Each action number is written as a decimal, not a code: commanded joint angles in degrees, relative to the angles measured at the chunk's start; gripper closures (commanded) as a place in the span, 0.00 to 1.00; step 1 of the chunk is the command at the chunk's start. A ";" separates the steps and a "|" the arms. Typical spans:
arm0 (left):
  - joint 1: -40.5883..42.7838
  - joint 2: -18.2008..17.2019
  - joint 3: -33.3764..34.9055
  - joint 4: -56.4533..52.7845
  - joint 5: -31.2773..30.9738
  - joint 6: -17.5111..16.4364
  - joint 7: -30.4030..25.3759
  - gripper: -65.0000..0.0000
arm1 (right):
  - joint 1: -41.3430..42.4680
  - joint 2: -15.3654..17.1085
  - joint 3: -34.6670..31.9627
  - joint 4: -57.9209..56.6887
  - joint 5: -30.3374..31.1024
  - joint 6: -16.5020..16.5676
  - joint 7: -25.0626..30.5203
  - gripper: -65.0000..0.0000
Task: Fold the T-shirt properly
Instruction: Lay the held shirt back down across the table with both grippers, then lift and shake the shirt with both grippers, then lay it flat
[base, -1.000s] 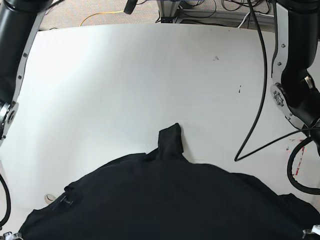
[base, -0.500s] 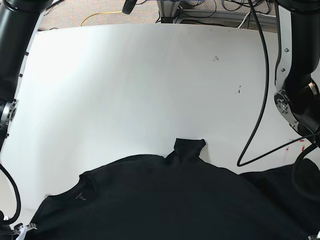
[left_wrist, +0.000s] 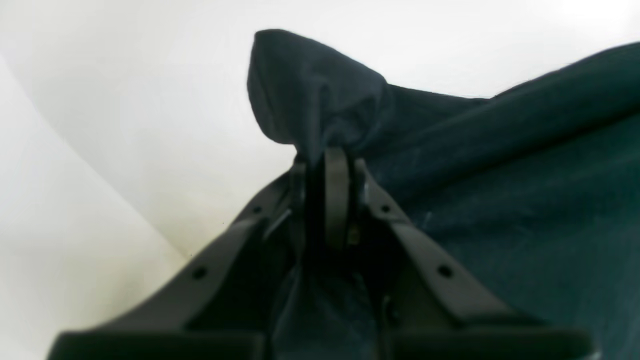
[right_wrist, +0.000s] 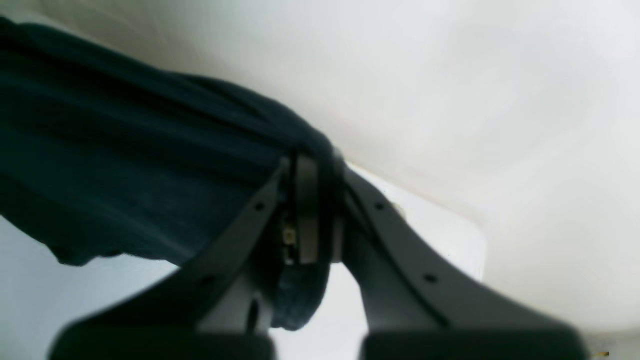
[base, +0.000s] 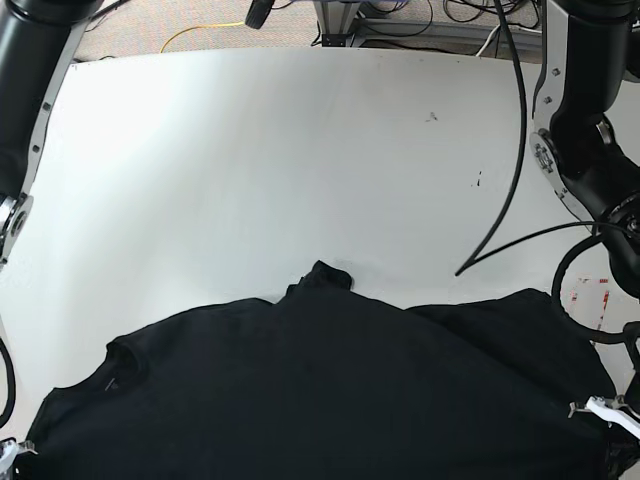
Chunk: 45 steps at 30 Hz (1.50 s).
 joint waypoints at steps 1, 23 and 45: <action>-0.36 -1.12 -0.52 1.26 1.43 0.94 -1.23 1.00 | -1.65 1.19 1.81 3.87 -2.01 -0.42 0.91 1.00; 33.31 2.23 -2.36 13.83 1.34 0.85 -1.23 1.00 | -48.77 -1.10 21.50 26.64 4.41 -0.42 -1.11 1.00; 50.37 2.23 -10.89 15.67 1.34 0.85 -1.23 1.00 | -72.24 -8.48 28.18 37.28 4.85 -0.42 -1.20 1.00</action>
